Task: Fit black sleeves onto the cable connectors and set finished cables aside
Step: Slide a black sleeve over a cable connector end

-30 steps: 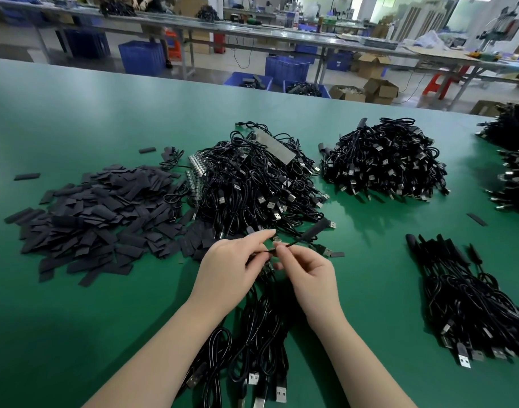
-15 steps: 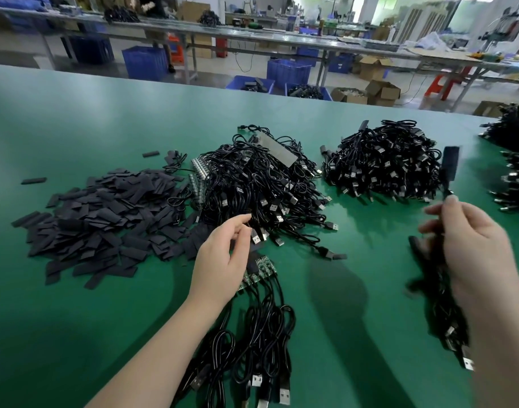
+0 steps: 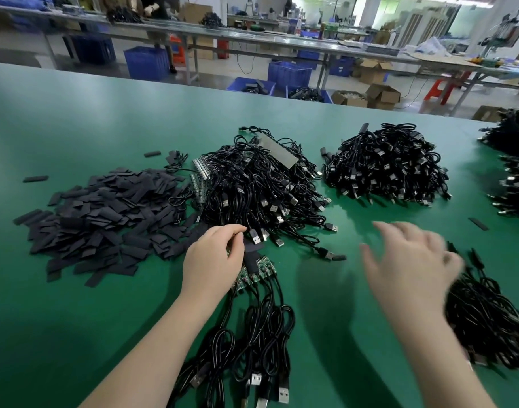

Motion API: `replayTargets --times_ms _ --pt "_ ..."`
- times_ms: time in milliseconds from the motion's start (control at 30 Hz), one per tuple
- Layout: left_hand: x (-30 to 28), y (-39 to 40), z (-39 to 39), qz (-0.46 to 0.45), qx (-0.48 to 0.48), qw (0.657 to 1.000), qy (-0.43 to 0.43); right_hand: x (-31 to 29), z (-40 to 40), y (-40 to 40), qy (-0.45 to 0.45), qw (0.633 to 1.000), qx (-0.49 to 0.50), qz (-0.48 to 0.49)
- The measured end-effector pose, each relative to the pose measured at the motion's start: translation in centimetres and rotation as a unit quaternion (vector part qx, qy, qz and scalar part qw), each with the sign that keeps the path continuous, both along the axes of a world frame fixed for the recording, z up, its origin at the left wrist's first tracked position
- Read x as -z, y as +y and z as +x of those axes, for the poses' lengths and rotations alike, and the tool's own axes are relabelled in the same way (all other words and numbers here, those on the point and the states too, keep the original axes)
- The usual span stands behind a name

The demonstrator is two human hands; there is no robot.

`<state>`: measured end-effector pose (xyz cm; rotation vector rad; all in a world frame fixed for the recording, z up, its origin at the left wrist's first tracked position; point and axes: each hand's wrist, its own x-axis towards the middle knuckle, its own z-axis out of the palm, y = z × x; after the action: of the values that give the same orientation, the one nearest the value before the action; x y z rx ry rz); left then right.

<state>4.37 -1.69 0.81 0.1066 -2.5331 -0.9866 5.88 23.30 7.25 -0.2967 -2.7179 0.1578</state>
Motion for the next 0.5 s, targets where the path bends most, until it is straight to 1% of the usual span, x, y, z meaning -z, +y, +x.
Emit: replayTargets --times_ms 67,133,200,267,333,500 --pt "-0.1 -0.1 0.1 0.025 -0.009 1.000 0.006 0.5 -0.2 -4.0 -0.054 0.993 -0.100 -0.008" --pt "-0.1 -0.2 0.1 0.053 -0.018 0.998 0.005 1.4 -0.6 -7.4 -0.119 0.976 -0.178 -0.048" --pt "-0.1 -0.3 0.2 0.066 -0.021 0.998 0.003 2.6 -1.2 -9.6 -0.172 0.956 -0.222 -0.085" --pt "0.0 -0.4 0.2 0.069 -0.022 0.997 0.002 3.9 -1.6 -10.7 -0.211 0.942 -0.239 -0.109" --pt "0.0 -0.3 0.1 0.067 -0.023 0.997 0.000 5.0 -1.9 -10.8 -0.222 0.935 -0.241 -0.135" --pt "0.1 -0.4 0.1 0.052 -0.022 0.998 -0.003 6.5 -2.0 -9.9 -0.175 0.921 -0.252 -0.241"
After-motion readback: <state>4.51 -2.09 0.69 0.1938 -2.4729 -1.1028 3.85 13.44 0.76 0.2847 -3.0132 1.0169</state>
